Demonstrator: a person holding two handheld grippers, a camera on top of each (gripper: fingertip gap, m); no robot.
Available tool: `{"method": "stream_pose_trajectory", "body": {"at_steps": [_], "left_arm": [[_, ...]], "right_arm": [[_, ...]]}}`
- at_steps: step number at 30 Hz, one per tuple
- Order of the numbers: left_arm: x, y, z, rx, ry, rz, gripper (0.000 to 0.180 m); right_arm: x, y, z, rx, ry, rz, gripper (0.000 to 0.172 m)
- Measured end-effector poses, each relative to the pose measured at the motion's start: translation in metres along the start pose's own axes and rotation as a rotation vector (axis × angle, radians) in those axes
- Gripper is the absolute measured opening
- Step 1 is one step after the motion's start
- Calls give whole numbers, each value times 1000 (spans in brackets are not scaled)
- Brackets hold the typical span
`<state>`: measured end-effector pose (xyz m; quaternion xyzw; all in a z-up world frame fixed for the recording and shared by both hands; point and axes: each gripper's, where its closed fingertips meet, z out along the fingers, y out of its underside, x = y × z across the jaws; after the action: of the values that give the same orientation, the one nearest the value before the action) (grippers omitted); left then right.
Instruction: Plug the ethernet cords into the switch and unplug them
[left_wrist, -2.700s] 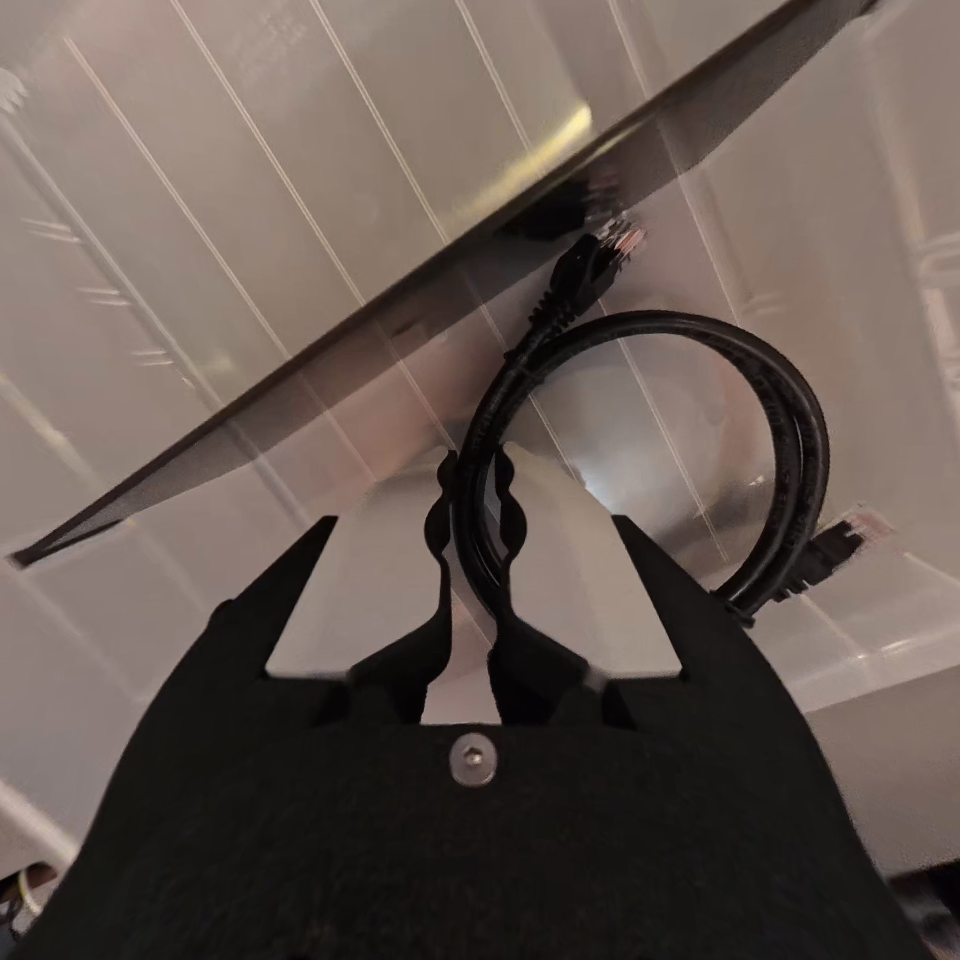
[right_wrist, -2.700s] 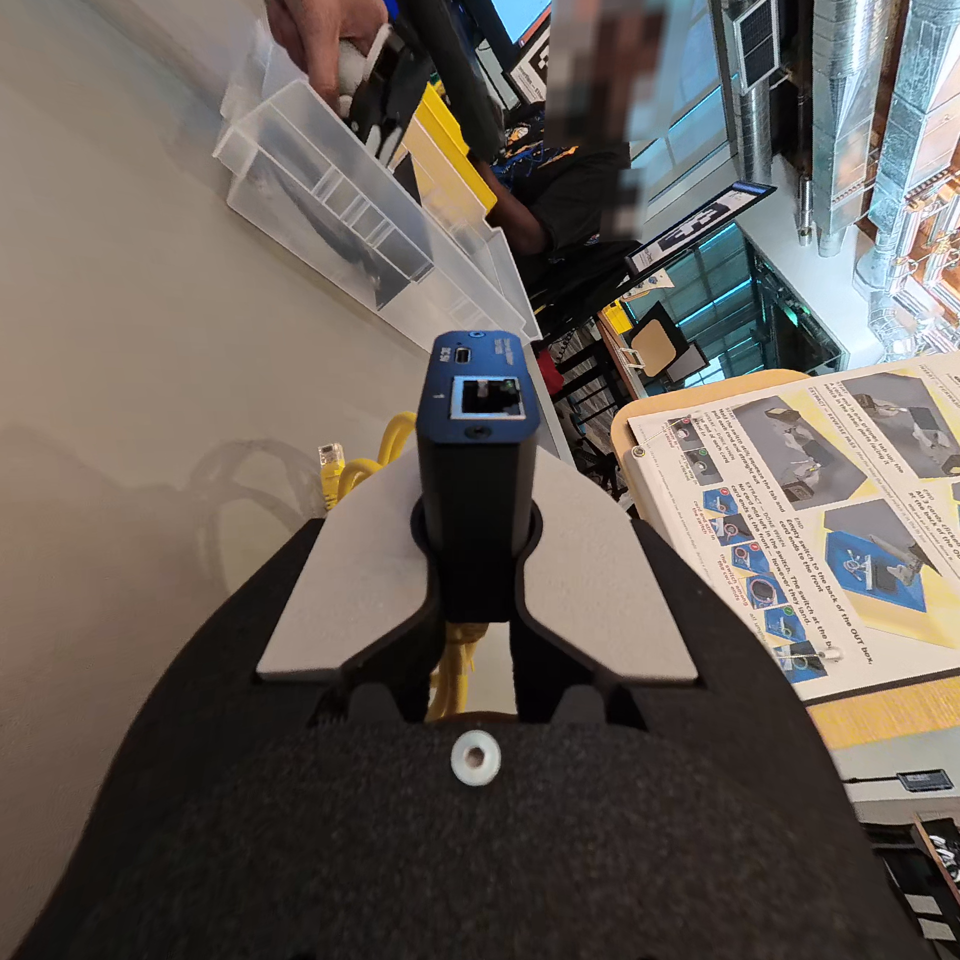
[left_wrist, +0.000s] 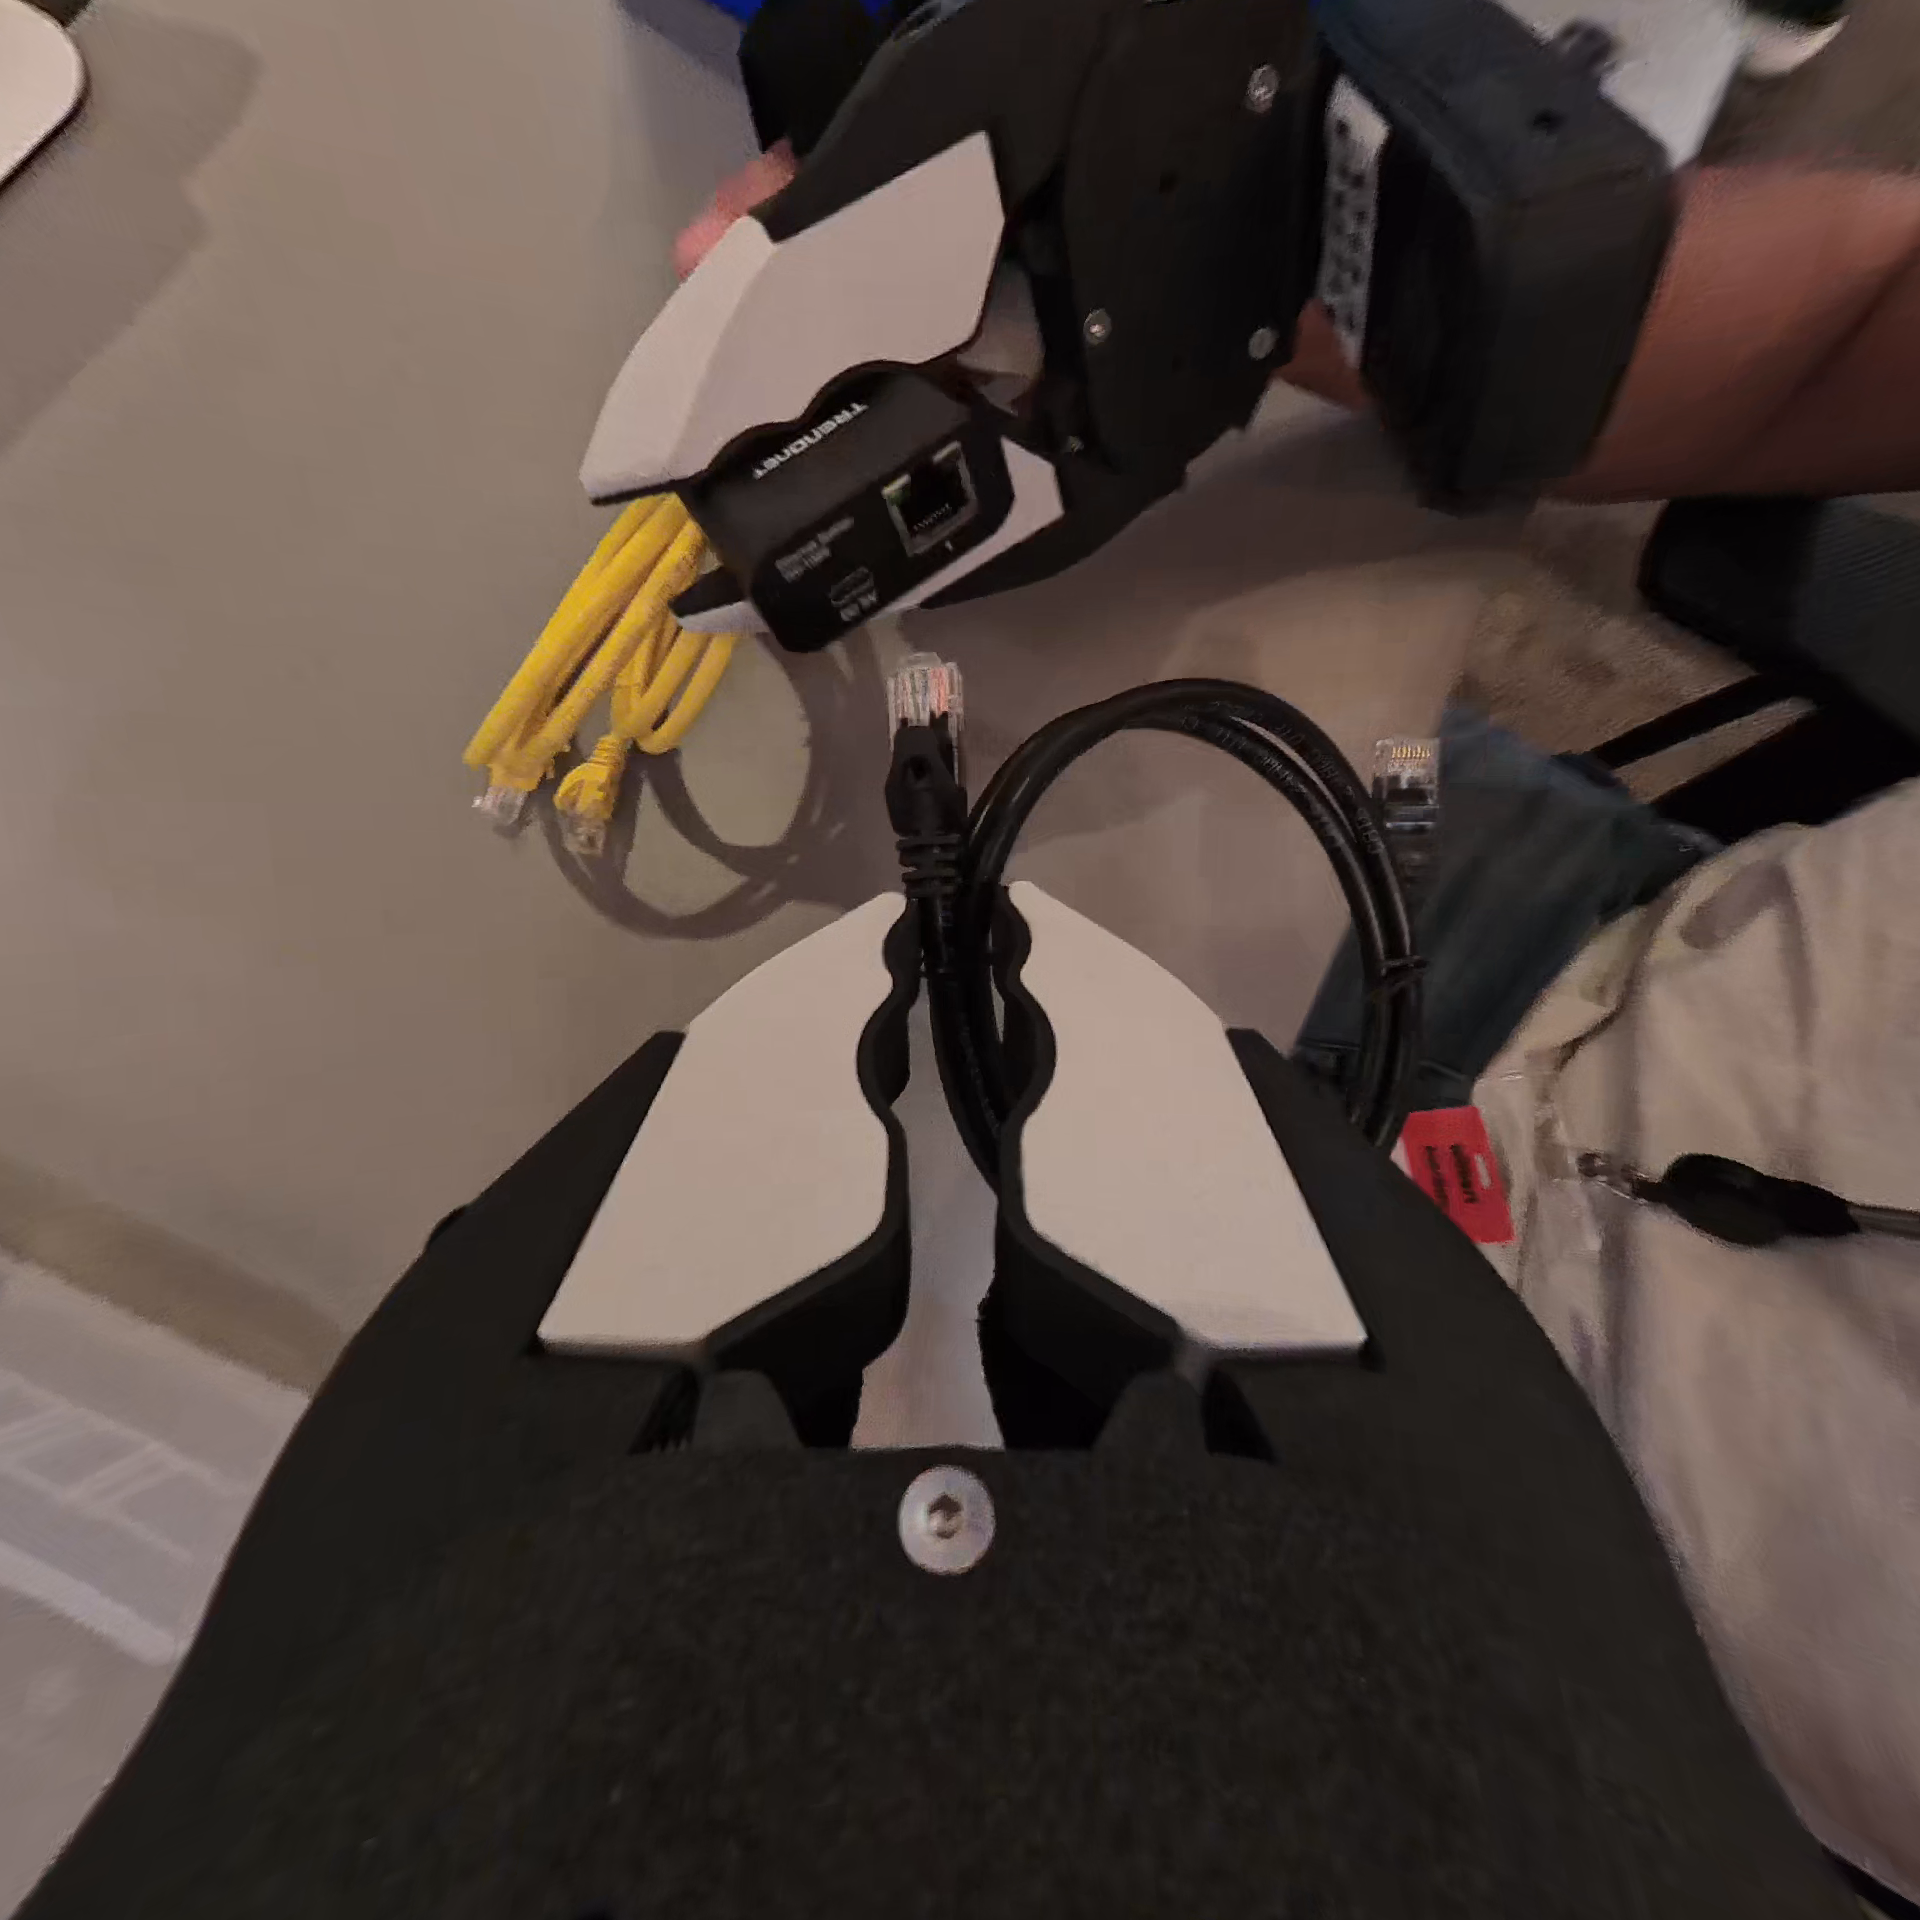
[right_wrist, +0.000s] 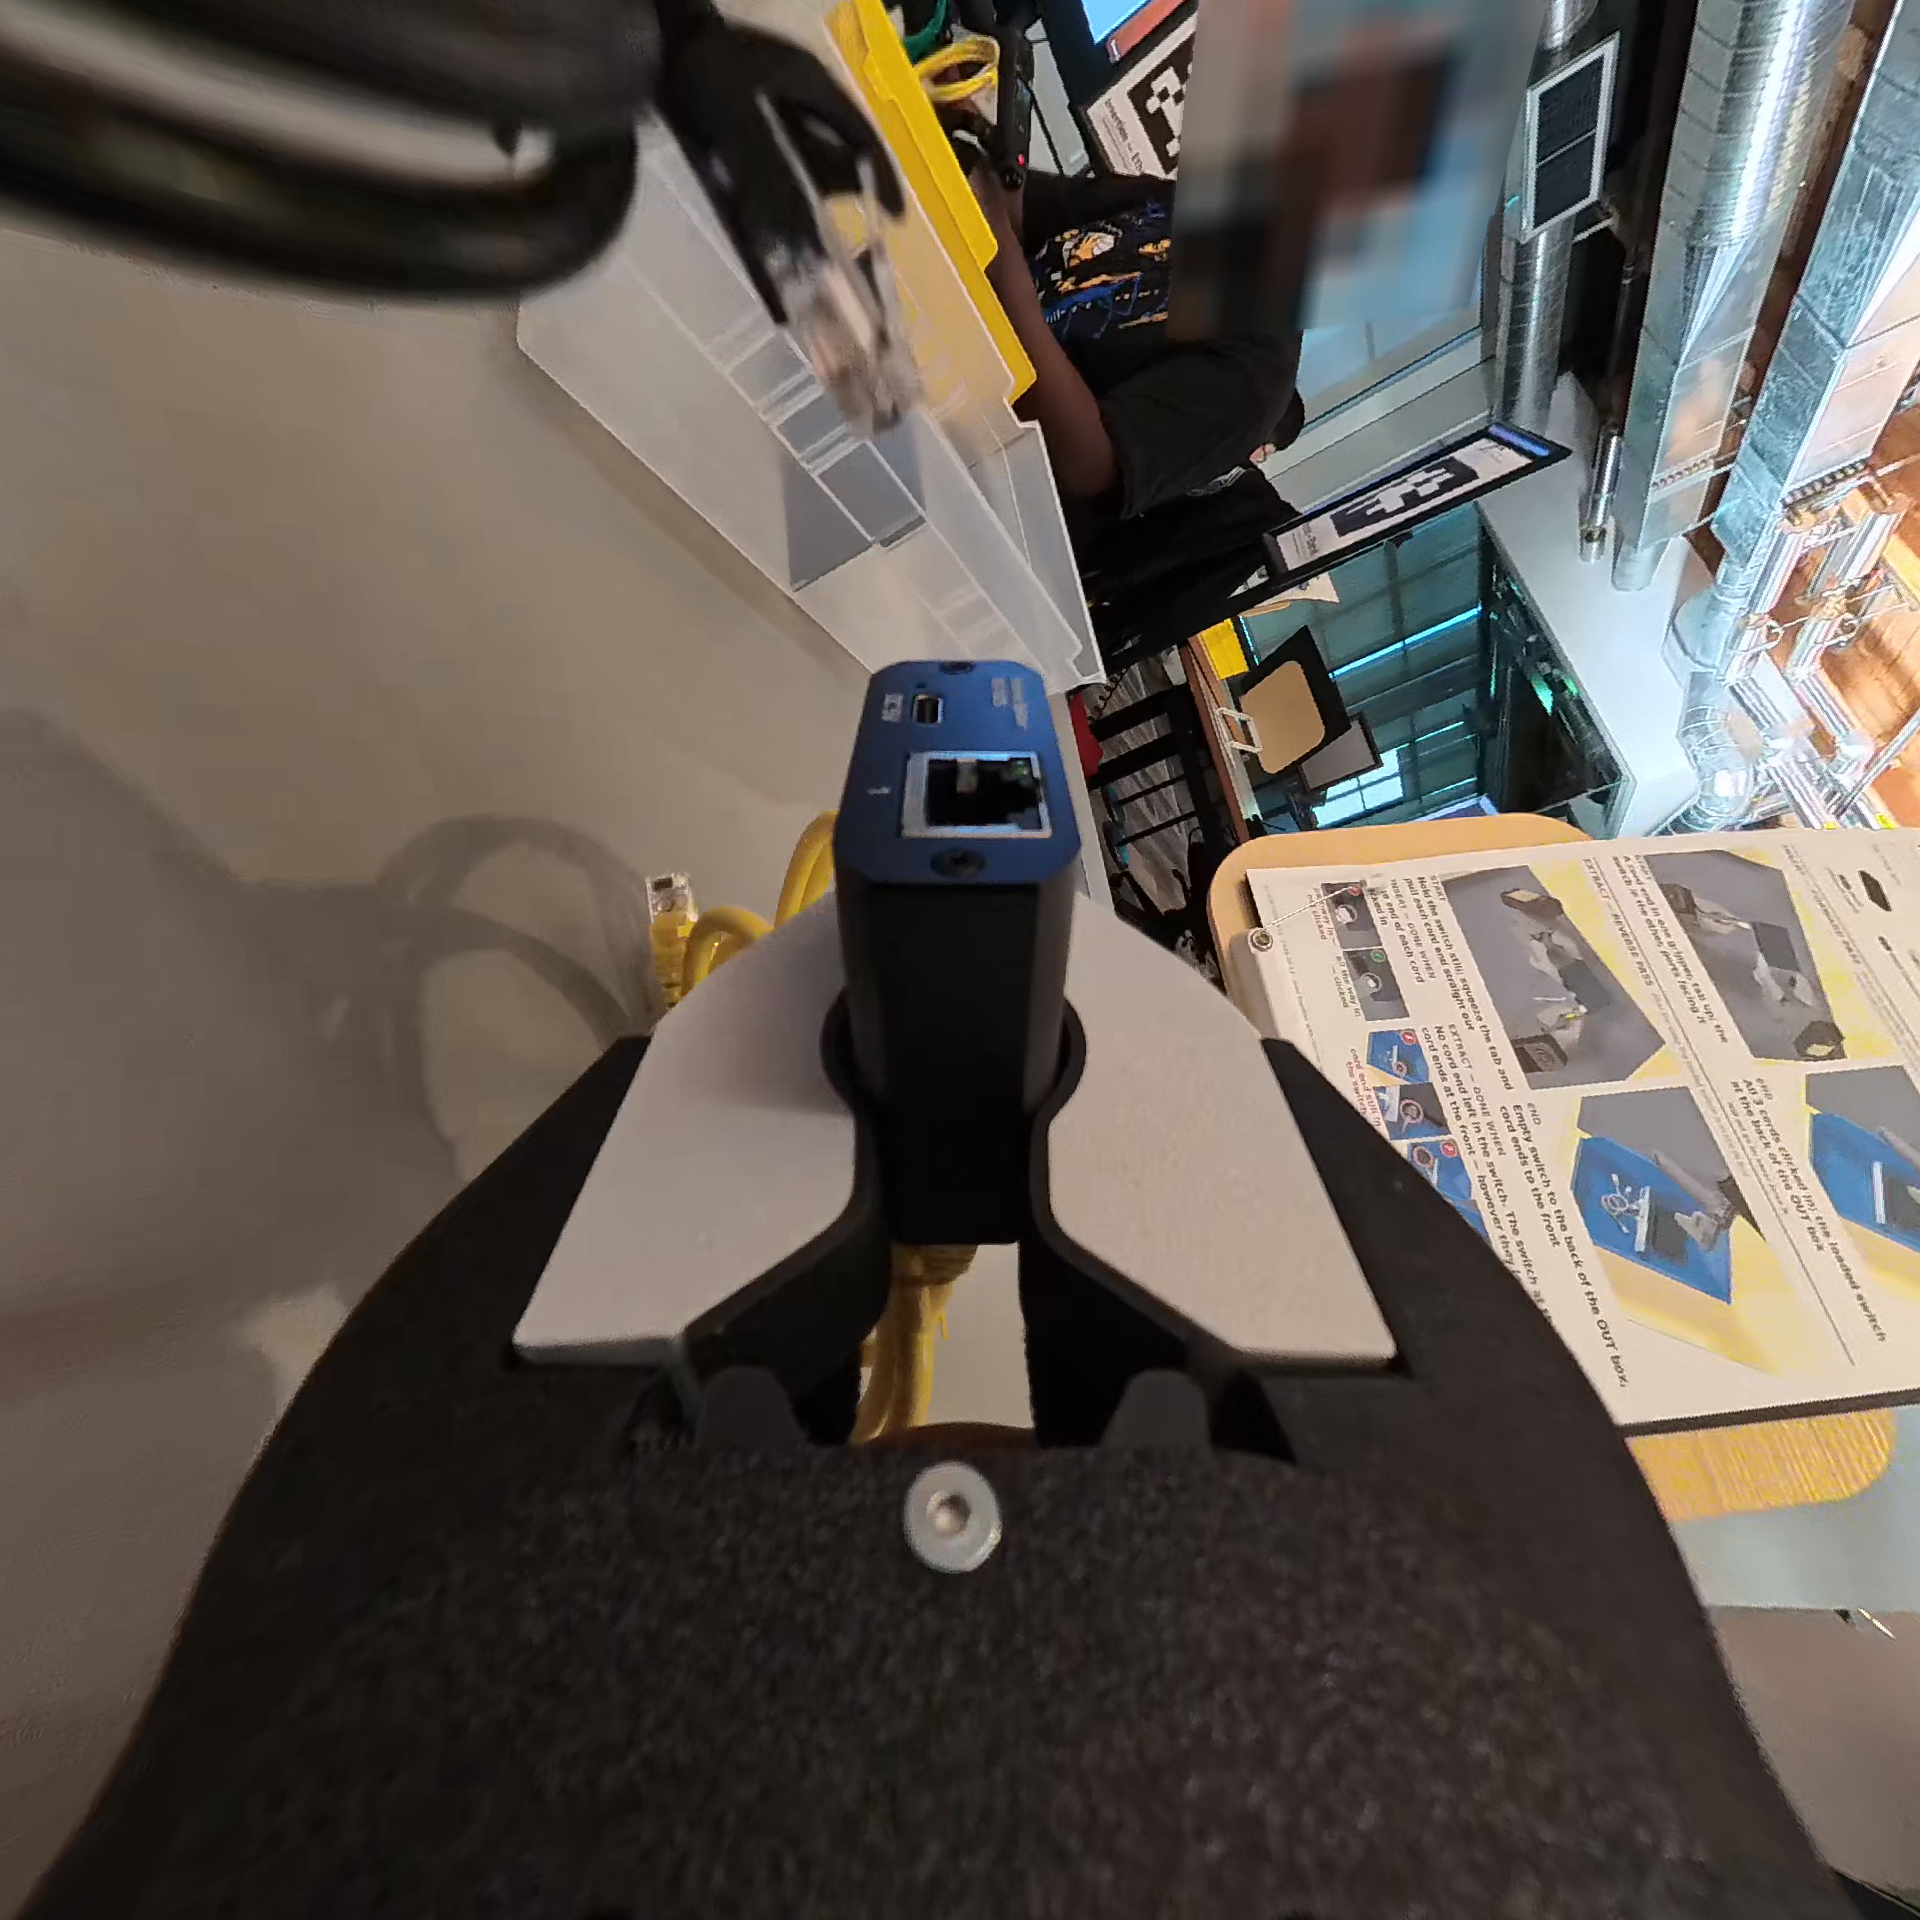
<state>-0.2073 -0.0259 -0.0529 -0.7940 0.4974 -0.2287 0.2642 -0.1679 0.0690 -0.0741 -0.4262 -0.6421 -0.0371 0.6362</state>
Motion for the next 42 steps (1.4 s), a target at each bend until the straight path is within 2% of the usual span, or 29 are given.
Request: {"method": "stream_pose_trajectory", "body": {"at_steps": [2,5,21,32,42], "left_arm": [[-5,-1,6,-84,-70,9,13],[3,-4,15,-122,-42,-25,13],[13,-4,20,-164,-57,-127,13],[9,5,25,-202,-97,-135,13],[5,8,29,-213,-89,-197,12]], "right_arm": [[1,-1,0,-4,6,-7,24],[2,-2,1,-18,20,-27,24],[-4,-4,7,-100,41,-172,24],[-7,-6,10,-141,57,-263,24],[-5,7,12,-269,85,-418,27]]}}
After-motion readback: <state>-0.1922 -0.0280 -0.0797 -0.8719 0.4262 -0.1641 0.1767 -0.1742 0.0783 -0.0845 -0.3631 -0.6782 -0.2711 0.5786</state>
